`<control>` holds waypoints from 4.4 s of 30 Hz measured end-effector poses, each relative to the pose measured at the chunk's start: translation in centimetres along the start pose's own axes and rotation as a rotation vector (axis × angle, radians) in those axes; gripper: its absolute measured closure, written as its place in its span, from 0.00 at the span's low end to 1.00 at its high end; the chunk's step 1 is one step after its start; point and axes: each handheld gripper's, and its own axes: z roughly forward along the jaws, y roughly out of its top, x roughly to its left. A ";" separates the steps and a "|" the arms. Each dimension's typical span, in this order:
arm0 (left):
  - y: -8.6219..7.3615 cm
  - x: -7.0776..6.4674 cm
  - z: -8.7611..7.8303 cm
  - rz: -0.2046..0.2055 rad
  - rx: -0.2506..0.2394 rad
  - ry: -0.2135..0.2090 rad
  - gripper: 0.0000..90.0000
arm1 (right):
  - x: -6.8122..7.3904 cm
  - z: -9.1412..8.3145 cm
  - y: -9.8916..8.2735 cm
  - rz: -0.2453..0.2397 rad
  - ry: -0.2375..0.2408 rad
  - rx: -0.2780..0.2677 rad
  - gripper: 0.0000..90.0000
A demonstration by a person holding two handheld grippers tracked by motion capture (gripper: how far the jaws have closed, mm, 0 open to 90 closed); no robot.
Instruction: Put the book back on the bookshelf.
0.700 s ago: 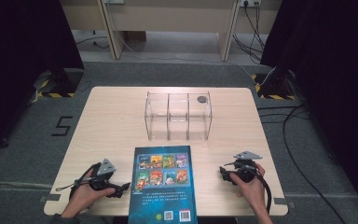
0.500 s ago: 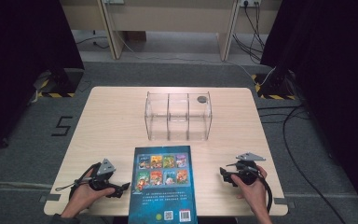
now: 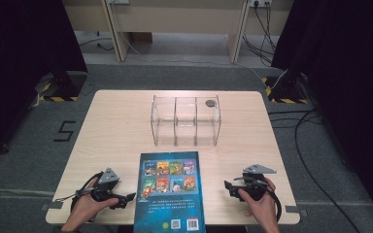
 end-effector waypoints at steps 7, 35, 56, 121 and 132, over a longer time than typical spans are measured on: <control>-0.2 -1.7 -0.5 -0.022 0.015 -0.050 0.16 | 0.5 -0.3 -0.6 -0.017 0.040 0.005 0.17; 0.3 -7.0 -0.1 -0.067 0.063 -0.266 0.41 | 2.4 0.0 -1.6 -0.017 0.173 0.063 0.27; 1.9 -9.6 2.3 -0.021 0.015 -0.292 0.41 | 4.0 0.9 -1.8 0.047 0.289 0.053 0.31; 2.3 -10.7 3.3 -0.007 -0.033 -0.249 0.28 | 2.3 1.3 -2.6 0.309 0.506 0.059 0.54; 2.3 -9.9 3.5 -0.071 -0.056 -0.284 0.20 | 3.9 -1.3 -1.1 -0.005 0.544 -0.171 0.62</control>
